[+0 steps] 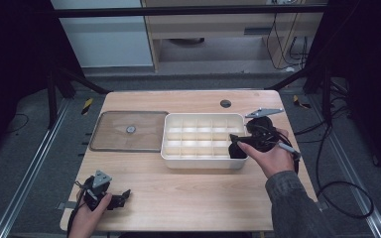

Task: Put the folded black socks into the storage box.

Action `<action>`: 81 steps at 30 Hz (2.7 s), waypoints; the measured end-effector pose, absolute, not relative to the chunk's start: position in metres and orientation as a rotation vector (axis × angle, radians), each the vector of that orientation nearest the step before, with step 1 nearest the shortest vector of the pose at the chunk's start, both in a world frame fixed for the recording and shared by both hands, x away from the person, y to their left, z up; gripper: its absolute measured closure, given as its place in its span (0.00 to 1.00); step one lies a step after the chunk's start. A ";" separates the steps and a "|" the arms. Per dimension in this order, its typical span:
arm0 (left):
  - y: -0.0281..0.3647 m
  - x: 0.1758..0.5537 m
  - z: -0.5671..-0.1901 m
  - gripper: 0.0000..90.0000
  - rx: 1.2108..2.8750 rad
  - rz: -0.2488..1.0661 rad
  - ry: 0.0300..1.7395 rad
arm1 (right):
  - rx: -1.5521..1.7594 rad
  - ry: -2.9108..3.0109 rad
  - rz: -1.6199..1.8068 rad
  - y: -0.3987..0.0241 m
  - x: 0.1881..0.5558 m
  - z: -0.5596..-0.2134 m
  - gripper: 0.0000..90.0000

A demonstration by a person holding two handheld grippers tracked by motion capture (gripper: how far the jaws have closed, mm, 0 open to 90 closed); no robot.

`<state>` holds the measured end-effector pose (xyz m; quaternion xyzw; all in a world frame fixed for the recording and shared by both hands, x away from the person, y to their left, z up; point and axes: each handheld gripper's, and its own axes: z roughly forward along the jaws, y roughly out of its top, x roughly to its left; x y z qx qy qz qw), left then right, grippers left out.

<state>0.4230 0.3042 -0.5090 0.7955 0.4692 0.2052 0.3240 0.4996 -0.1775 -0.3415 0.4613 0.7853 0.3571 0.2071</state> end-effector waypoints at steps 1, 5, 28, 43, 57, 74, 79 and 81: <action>0.304 0.423 -0.509 0.00 2.087 0.538 1.231 | 1.286 2.183 1.004 -0.177 0.499 -0.341 0.30; 0.304 0.423 -0.509 0.00 2.083 0.538 1.231 | 1.276 2.158 0.992 -0.175 0.498 -0.343 0.14; 0.304 0.422 -0.509 0.00 2.089 0.536 1.227 | 1.246 2.103 0.995 -0.200 0.470 -0.361 0.10; 0.304 0.422 -0.509 0.00 2.091 0.539 1.224 | 1.174 2.100 0.878 -0.223 0.459 -0.405 0.09; 0.303 0.422 -0.509 0.00 2.089 0.537 1.218 | 1.263 2.164 0.924 -0.242 0.453 -0.458 0.11; 0.303 0.421 -0.509 0.00 2.091 0.535 1.217 | 1.278 2.207 0.904 -0.238 0.444 -0.495 0.10; 0.303 0.421 -0.509 0.00 2.091 0.535 1.217 | 1.294 2.204 0.916 -0.237 0.445 -0.500 0.10; 0.303 0.421 -0.509 0.00 2.091 0.535 1.217 | 1.285 2.210 0.908 -0.236 0.446 -0.502 0.09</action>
